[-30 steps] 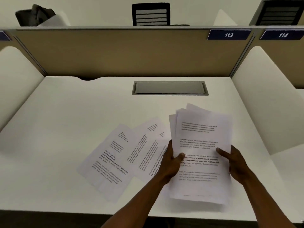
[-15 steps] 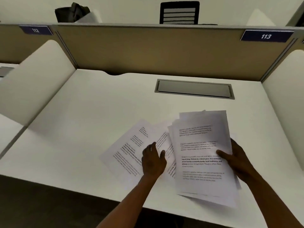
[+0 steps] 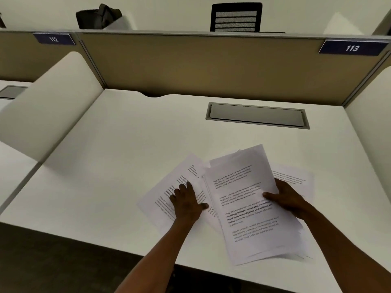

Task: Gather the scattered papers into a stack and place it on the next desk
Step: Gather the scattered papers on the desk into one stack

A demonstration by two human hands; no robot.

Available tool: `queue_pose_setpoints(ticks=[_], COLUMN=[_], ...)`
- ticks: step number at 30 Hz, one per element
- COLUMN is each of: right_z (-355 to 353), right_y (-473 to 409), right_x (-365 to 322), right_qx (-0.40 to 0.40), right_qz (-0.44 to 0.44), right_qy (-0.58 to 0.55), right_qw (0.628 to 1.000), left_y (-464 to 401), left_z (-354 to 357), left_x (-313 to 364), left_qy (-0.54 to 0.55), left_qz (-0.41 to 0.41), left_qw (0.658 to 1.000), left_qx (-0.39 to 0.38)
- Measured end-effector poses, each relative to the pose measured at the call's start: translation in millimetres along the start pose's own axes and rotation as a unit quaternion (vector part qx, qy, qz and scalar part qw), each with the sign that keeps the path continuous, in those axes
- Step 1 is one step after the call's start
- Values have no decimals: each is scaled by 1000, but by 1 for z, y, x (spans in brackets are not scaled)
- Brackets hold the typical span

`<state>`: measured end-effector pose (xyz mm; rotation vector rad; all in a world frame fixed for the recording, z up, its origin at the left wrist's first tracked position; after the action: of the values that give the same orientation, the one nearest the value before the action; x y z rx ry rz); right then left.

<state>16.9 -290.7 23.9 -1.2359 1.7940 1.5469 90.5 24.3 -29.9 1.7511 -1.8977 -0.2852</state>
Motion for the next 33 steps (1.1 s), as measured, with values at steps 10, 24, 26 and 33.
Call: queue_pose_setpoints(ticks=[10,24,26,33], right_z=[1,-1,3,9], right_y=[-14,-42,-42,-43], right_x=[0,-20,-19,-19], right_qx=[-1,-23,-23,-38], right_qz=[8,-13,-22,-29], right_qy=[-69,-120,-130,-138], right_qw=[998,992,991,989], left_y=[-9,-17,-19,-29], left_z=[-33,-74,-79,-85], left_x=[-7,9,13,29], left_qy=[343,546,543,571], left_qz=[77,198,199,157], left_qw=[936,744,742,741], left_qx=[6,-331,-338,-316])
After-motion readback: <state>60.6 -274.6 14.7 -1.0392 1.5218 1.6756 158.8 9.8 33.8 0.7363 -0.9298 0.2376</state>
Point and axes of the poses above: each hand's wrist, its own y-axis away from the middle knuckle, its own z-axis out of the palm, x = y × z, the point moved 6 cm from there along -y, towards the middle knuckle, and after that the axes turned 11 degrees about -x, right-handed, at the moved point
